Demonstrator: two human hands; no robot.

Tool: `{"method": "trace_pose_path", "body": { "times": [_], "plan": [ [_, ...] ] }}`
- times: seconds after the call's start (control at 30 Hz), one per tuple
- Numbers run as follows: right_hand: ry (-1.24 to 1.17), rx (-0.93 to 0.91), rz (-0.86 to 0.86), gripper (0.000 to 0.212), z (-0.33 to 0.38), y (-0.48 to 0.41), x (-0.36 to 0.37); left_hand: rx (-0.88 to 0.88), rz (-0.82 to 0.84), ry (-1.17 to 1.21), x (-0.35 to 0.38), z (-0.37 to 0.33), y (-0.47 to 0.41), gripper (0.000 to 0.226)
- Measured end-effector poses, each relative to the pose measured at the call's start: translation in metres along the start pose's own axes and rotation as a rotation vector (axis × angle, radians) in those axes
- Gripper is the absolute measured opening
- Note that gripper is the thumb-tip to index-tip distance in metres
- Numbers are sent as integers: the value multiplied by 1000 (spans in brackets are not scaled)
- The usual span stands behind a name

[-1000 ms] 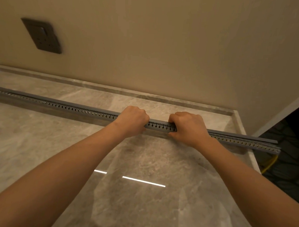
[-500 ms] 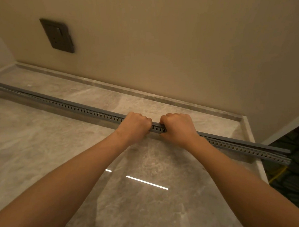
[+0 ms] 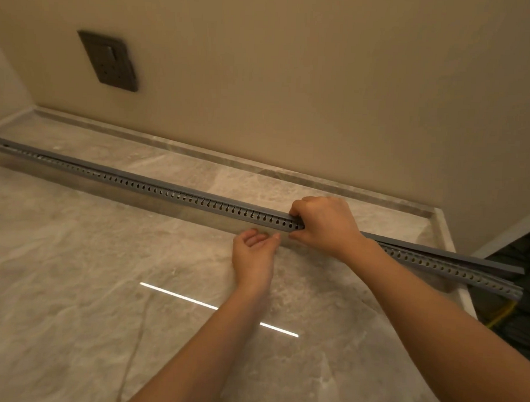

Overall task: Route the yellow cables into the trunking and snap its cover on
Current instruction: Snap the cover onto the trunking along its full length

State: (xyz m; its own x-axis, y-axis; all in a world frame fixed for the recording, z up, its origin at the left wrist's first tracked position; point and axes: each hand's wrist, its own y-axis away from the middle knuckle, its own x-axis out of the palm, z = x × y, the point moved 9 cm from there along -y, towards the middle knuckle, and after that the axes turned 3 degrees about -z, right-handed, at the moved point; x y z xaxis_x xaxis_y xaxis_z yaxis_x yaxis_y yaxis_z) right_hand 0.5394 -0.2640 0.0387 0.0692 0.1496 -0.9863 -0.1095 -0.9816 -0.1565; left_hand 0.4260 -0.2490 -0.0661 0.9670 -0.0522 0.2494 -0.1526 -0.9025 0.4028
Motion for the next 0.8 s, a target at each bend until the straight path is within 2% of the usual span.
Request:
{"method": "trace_pose_path", "body": {
  "times": [0.07,0.13,0.27,0.47,0.63,0.73,0.8],
  "plan": [
    [-20,-4,-17,31,-1,0,-1,-125,158,159,19,8,0,45],
    [-43,-4,-31,33,-1,1,-2,-163,283,253,34,6,-1,38],
    [-72,-10,-66,32,-4,3,-4,-164,372,302,42,5,-10,34],
    [-168,42,-72,33,-10,9,1,-49,378,293,40,5,-15,30],
    [-530,229,76,26,-42,11,12,-21,364,271,41,6,-17,32],
    [-481,294,210,39,-58,17,25,-29,350,268,41,5,-17,31],
    [-519,325,234,41,-61,21,30,-27,349,260,41,5,-16,30]
  ]
}}
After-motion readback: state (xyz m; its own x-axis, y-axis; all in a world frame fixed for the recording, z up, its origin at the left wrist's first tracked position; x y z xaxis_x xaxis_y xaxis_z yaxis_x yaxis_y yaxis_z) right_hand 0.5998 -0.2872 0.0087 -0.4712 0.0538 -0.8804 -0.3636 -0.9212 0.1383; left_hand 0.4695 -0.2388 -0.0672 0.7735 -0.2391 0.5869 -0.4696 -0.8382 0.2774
